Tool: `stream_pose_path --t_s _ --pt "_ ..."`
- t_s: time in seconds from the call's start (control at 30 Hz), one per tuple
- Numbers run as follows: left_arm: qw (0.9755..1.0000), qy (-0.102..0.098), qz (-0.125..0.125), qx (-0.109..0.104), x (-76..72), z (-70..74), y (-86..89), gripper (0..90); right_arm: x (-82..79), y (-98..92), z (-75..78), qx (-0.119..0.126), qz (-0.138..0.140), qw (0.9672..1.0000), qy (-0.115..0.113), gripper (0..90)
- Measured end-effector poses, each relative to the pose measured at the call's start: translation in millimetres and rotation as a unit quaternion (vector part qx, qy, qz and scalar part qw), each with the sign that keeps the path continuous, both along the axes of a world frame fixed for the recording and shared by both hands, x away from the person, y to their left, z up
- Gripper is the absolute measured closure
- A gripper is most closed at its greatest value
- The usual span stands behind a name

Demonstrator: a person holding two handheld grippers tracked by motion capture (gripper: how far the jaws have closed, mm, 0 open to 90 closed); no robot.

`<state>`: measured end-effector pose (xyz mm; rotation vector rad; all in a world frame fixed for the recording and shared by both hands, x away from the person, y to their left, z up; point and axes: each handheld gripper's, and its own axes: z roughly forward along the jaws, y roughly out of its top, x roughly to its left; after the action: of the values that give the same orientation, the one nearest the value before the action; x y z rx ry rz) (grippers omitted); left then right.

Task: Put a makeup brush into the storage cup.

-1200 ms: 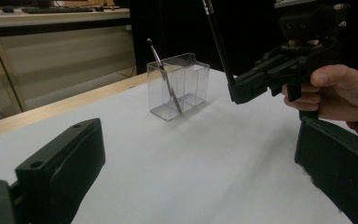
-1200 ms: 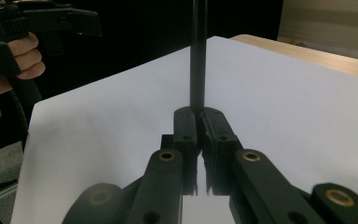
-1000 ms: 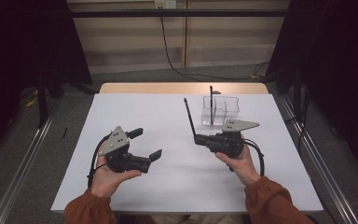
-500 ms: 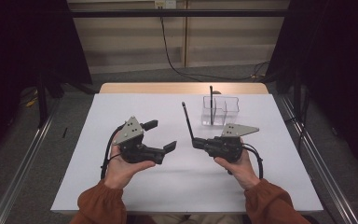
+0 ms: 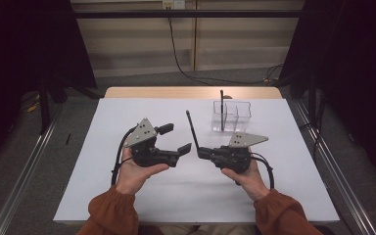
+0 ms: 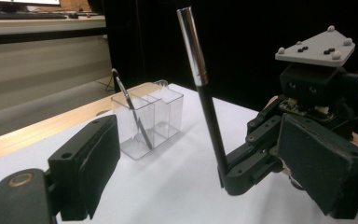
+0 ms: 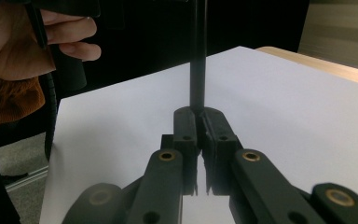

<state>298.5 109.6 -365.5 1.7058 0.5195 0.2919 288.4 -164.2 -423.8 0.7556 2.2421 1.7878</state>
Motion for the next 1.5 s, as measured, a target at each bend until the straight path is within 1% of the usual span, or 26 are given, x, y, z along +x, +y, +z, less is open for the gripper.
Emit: stream_pose_path --t_s 0.1,0.17,0.3,0.4,0.47,0.5,0.53,0.57,0.6,0.63,0.7,0.77,0.83,0.87,1.0,1.13,1.2,1.27,1.3,1.37,1.5 --pt "1.0000 0.000 -0.004 -0.003 0.8 1.0 -3.3 14.8 -0.7 0.4 0.1 0.002 0.001 1.0000 -0.002 84.5" --pt "1.0000 -0.002 -0.007 0.002 0.7 1.5 -5.9 16.3 -1.0 0.3 -0.3 0.001 0.002 1.0000 -0.003 84.5" --pt "0.9999 -0.001 -0.016 0.001 2.2 1.9 -8.7 24.7 -1.3 0.6 -0.9 0.001 0.003 1.0000 -0.001 84.5" --pt "0.9997 0.007 -0.021 -0.004 3.9 1.9 -11.3 30.0 -1.6 1.3 -2.6 0.000 0.006 1.0000 0.003 84.4" --pt "0.9997 0.009 -0.021 -0.001 5.3 2.4 -12.8 33.7 -1.6 2.1 -4.3 -0.002 0.006 1.0000 0.006 84.5" --pt "0.9998 0.005 -0.020 0.004 6.5 3.0 -12.9 36.8 -1.6 2.6 -5.0 -0.003 0.007 0.9999 0.007 84.5" --pt "0.9999 0.001 -0.011 0.007 7.2 3.4 -13.0 40.8 -1.6 3.0 -5.4 -0.002 0.008 0.9999 0.009 84.4" --pt "1.0000 0.002 -0.008 0.004 8.8 3.7 -12.1 42.9 -1.7 3.3 -5.5 -0.003 0.009 0.9999 0.010 84.4" --pt "0.9999 0.009 -0.012 -0.004 10.2 3.6 -11.4 44.3 -1.9 3.7 -5.7 -0.003 0.010 0.9999 0.010 84.4" --pt "0.9999 0.010 -0.012 -0.004 10.9 3.5 -10.8 47.1 -1.9 3.9 -6.0 -0.004 0.010 0.9999 0.011 84.5" --pt "0.9998 0.016 -0.015 -0.004 11.7 2.9 -10.7 49.4 -2.0 4.5 -6.6 -0.006 0.013 0.9998 0.015 84.5" --pt "0.9996 0.022 -0.019 -0.009 11.8 2.7 -11.5 53.8 -1.8 5.4 -7.6 -0.008 0.016 0.9997 0.015 84.4" --pt "0.9993 0.024 -0.022 -0.016 12.1 3.0 -12.4 57.2 -1.5 6.2 -8.5 -0.009 0.016 0.9997 0.018 84.5" --pt "0.9993 0.024 -0.022 -0.018 12.1 3.2 -12.6 60.5 -1.4 6.6 -8.7 -0.010 0.016 0.9997 0.018 84.4" --pt "0.9990 0.029 -0.024 -0.023 12.5 3.2 -10.8 67.0 -1.5 6.8 -8.6 -0.009 0.014 0.9997 0.018 84.5" --pt "0.9985 0.037 -0.021 -0.033 13.7 1.1 -6.4 72.3 -2.3 8.0 -9.7 -0.012 0.016 0.9996 0.020 84.4" --pt "0.9985 0.038 -0.021 -0.034 13.7 1.1 -5.3 74.7 -2.5 8.9 -10.2 -0.012 0.018 0.9996 0.021 84.4" --pt "0.9984 0.038 -0.017 -0.040 13.7 0.4 -4.7 78.1 -2.4 9.1 -9.7 -0.010 0.020 0.9995 0.024 84.5" --pt "0.9982 0.039 -0.018 -0.043 14.1 -0.1 -4.5 79.0 -2.5 9.1 -9.5 -0.011 0.021 0.9995 0.023 84.5" --pt "0.9980 0.042 -0.022 -0.042 14.0 -0.6 -4.2 80.0 -2.5 9.4 -9.7 -0.012 0.022 0.9994 0.023 84.5" --pt "0.9972 0.051 -0.029 -0.046 14.2 -0.8 -4.3 81.6 -1.8 9.9 -10.8 -0.015 0.025 0.9993 0.023 84.5"
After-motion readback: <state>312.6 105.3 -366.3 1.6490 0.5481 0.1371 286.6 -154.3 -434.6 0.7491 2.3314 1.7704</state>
